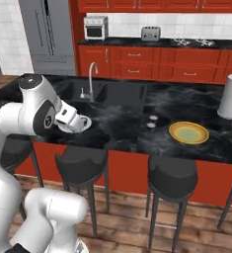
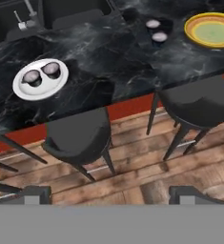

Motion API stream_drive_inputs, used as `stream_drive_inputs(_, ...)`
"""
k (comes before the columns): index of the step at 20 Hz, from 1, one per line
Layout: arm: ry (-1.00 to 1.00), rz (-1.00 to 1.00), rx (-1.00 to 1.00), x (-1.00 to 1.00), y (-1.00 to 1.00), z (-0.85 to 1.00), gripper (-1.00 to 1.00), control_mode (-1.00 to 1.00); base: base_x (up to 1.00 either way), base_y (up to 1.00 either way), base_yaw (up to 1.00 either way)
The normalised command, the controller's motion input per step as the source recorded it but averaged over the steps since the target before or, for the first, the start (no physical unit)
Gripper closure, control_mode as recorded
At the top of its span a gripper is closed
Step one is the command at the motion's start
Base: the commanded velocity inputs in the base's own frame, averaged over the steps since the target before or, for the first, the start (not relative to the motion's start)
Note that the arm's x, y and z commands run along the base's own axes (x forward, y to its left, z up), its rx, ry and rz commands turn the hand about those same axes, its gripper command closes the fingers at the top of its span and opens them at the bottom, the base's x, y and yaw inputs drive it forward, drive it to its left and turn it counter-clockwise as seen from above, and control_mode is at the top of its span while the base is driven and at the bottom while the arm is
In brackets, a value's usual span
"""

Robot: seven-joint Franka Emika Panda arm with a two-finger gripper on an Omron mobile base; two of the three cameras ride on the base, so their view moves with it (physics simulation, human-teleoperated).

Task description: Place two yogurt containers on each plate.

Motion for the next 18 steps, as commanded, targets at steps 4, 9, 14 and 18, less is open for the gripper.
stream_drive_inputs(4, 0.0, 0.0, 0.0, 0.0, 0.0, 0.0, -1.0, 1.0, -0.69, -1.0, -0.06)
stream_drive_inputs(9, 0.0, 0.0, 0.0, 0.0, 0.0, 0.0, -1.0, 1.0, -0.03, -1.0, -0.05)
stream_drive_inputs(14, 0.0, 0.0, 0.0, 0.0, 0.0, 0.0, -1.0, 1.0, 0.27, -1.0, 0.0)
stream_drive_inputs(18, 0.0, 0.0, 0.0, 0.0, 0.0, 0.0, -1.0, 1.0, 0.44, -0.77, 0.0)
